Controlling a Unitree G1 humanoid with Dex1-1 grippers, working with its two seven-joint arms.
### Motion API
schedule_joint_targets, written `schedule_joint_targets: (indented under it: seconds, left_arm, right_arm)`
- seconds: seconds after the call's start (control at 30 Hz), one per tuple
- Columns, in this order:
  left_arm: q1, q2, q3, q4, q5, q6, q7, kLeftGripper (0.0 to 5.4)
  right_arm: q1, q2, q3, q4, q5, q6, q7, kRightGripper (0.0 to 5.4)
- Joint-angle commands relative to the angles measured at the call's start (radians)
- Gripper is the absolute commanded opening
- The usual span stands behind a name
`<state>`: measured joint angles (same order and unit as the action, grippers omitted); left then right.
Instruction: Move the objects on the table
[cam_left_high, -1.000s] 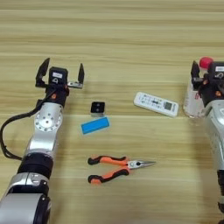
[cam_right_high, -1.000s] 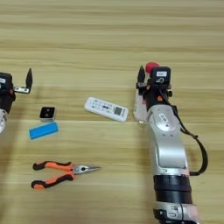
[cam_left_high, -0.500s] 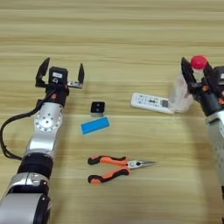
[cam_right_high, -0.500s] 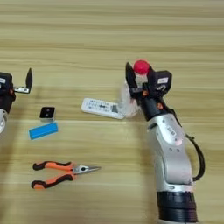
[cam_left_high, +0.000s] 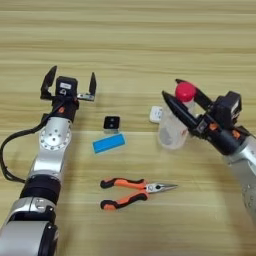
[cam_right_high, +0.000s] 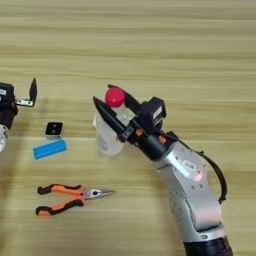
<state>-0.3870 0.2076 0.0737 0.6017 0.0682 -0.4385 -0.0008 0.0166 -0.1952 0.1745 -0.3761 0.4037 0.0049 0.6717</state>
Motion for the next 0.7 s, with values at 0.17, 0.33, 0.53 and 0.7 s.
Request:
schedule_joint_targets:
  seconds: [0.17, 0.33, 0.53, 0.7]
  left_arm:
    - [-0.015, 0.003, 0.0, 0.011, 0.003, -0.003, 0.002, 5.4]
    - [-0.017, 0.003, 0.0, 0.013, 0.003, -0.004, 0.002, 5.4]
    - [-0.017, 0.003, 0.0, 0.014, 0.002, -0.004, 0.002, 5.4]
    - [-0.017, 0.004, 0.0, 0.014, 0.002, -0.005, 0.001, 5.4]
  right_arm:
    - [0.006, 0.015, 0.082, 0.077, -0.088, -0.157, 0.045, 2.0]
    - [0.014, 0.017, 0.12, 0.127, -0.134, -0.23, 0.051, 2.0]
    - [0.012, 0.022, 0.126, 0.163, -0.127, -0.262, 0.059, 1.98]
    - [0.01, 0.032, 0.127, 0.183, -0.092, -0.251, 0.07, 1.97]
